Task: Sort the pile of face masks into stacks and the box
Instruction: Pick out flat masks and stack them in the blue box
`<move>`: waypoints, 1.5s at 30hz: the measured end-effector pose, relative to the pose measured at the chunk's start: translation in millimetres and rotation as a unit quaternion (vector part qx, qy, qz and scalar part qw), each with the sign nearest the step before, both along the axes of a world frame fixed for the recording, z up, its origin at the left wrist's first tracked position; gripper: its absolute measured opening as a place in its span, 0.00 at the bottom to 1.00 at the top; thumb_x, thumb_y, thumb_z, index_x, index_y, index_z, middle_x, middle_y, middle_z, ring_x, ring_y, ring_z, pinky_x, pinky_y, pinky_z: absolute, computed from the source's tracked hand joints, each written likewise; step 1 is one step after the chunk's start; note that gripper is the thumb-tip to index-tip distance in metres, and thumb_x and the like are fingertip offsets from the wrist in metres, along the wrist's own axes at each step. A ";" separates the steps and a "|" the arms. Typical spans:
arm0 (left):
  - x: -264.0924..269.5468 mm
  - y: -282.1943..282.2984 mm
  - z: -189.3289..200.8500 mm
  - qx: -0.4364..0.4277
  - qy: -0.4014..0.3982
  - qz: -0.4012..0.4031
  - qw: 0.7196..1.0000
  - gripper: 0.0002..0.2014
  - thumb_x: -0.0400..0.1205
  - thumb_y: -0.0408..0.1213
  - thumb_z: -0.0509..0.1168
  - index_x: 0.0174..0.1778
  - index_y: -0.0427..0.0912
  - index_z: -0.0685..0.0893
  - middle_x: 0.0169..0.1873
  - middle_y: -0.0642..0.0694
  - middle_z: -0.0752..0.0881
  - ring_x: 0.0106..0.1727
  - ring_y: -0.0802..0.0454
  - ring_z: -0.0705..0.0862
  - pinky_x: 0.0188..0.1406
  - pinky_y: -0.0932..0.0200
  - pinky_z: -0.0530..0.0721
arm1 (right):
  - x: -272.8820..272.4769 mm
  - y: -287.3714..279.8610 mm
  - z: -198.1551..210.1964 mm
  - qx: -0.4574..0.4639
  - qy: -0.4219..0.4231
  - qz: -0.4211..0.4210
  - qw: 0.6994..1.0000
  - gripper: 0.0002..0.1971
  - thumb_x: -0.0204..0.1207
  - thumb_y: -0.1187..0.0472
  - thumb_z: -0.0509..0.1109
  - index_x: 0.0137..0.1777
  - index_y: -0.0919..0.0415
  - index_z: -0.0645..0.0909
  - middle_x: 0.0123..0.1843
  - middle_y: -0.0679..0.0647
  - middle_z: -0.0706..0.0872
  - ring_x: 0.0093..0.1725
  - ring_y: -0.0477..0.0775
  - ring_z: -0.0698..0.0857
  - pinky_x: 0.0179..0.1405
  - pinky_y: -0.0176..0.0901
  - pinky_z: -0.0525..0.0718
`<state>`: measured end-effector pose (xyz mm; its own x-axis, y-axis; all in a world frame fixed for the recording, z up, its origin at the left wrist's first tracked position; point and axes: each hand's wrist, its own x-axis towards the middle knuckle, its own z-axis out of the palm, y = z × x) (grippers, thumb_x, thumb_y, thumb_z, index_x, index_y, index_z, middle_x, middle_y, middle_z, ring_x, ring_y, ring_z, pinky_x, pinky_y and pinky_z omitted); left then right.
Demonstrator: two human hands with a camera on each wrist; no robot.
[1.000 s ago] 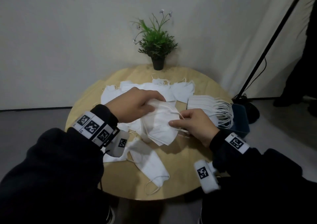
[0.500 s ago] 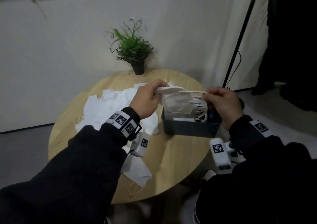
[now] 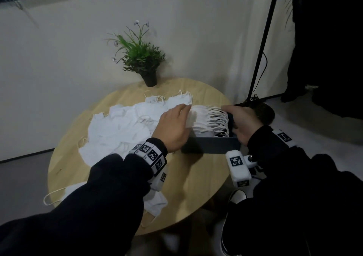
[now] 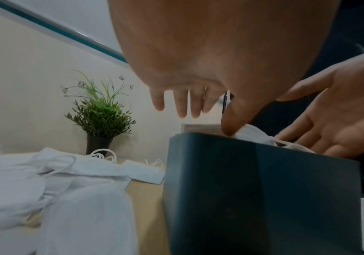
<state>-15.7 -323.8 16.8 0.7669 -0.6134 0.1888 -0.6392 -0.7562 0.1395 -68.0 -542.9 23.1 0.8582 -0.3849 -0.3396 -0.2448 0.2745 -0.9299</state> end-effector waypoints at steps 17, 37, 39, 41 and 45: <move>35.3 -13.4 -4.6 0.039 -0.013 -0.031 0.999 0.39 0.70 0.58 0.79 0.74 0.46 0.75 0.66 0.45 0.78 0.64 0.43 0.77 0.63 0.48 0.75 | 43.5 6.6 -27.2 0.090 0.079 0.088 0.989 0.33 0.72 0.46 0.77 0.73 0.65 0.81 0.65 0.68 0.91 0.61 0.72 0.91 0.69 0.70 0.84; 26.2 -13.3 -7.0 0.058 0.099 0.004 0.993 0.47 0.87 0.56 0.63 0.92 0.41 0.43 0.92 0.43 0.45 0.92 0.43 0.45 0.90 0.36 0.44 | 41.7 22.6 -11.4 0.164 0.092 0.128 0.974 0.28 0.91 0.43 0.58 0.71 0.69 0.81 0.63 0.70 0.91 0.66 0.69 0.88 0.69 0.60 0.83; 30.9 -8.6 -5.4 0.020 0.124 0.014 0.992 0.41 0.89 0.47 0.60 0.92 0.39 0.46 0.92 0.41 0.49 0.92 0.41 0.48 0.90 0.35 0.48 | 39.0 26.6 -10.3 0.180 0.098 0.149 0.967 0.31 0.90 0.40 0.57 0.77 0.67 0.79 0.68 0.70 0.88 0.71 0.70 0.86 0.76 0.60 0.79; 33.3 -3.2 -5.0 -0.009 0.145 0.008 0.989 0.38 0.88 0.42 0.58 0.92 0.38 0.48 0.92 0.40 0.51 0.92 0.40 0.49 0.90 0.37 0.51 | 41.0 27.4 -10.5 0.192 0.101 0.148 0.965 0.33 0.90 0.40 0.57 0.77 0.69 0.78 0.71 0.72 0.86 0.72 0.71 0.85 0.74 0.60 0.80; 32.8 12.0 -3.6 -0.146 0.208 0.051 0.966 0.37 0.87 0.35 0.62 0.92 0.42 0.53 0.91 0.44 0.54 0.91 0.47 0.52 0.89 0.52 0.51 | 44.1 29.1 -13.2 0.193 0.088 0.128 0.969 0.29 0.91 0.42 0.58 0.76 0.67 0.79 0.70 0.70 0.87 0.72 0.71 0.85 0.73 0.62 0.81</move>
